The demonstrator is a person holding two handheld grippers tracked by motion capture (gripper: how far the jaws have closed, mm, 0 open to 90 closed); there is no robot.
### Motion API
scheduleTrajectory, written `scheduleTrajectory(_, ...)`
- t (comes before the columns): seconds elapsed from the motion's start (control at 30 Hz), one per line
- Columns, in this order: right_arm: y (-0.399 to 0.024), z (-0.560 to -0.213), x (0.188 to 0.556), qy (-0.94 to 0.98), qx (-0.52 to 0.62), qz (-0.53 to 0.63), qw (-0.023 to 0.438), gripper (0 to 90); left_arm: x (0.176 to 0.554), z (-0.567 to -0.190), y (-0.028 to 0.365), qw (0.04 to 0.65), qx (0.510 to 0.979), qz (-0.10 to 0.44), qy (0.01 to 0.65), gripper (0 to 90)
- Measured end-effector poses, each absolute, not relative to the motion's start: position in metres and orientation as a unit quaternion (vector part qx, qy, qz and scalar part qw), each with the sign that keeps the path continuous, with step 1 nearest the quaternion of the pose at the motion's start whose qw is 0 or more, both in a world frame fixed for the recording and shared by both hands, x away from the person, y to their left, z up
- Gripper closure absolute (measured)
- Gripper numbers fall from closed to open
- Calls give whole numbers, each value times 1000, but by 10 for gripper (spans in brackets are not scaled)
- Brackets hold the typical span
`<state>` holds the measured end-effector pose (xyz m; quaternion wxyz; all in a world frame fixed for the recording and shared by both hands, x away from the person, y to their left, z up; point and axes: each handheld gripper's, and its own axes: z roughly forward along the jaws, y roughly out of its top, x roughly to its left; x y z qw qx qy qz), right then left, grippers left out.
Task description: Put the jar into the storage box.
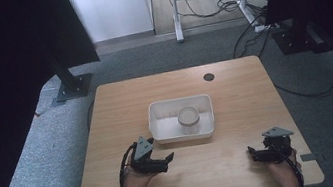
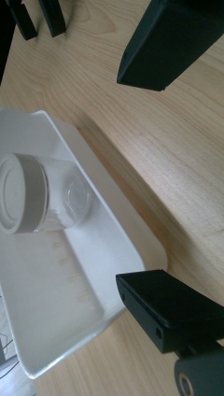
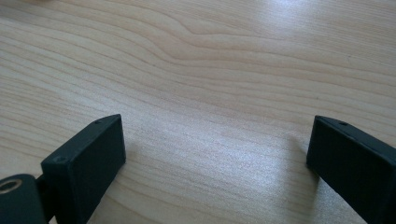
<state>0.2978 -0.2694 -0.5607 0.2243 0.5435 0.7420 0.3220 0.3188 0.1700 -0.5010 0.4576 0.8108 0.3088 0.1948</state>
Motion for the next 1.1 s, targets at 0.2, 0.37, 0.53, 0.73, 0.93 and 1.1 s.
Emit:
scheduleTrajectory(0.2,-269,-561,298,742,544,322,225,40,314,-511,176,455,811,192,314,52)
scheduleTrajectory(0.37,-269,-561,298,741,544,322,225,40,312,-520,178,449,814,190,316,52)
scheduleTrajectory(0.53,-269,-561,298,741,544,322,225,40,309,-527,179,441,818,191,316,52)
scheduleTrajectory(0.73,-269,-561,298,741,544,322,225,40,306,-533,182,435,820,186,323,53)
scheduleTrajectory(0.93,-269,-561,297,741,545,322,225,40,307,-540,183,421,828,177,327,60)
scheduleTrajectory(1.1,-269,-561,297,741,545,322,226,40,308,-547,182,403,838,167,329,60)
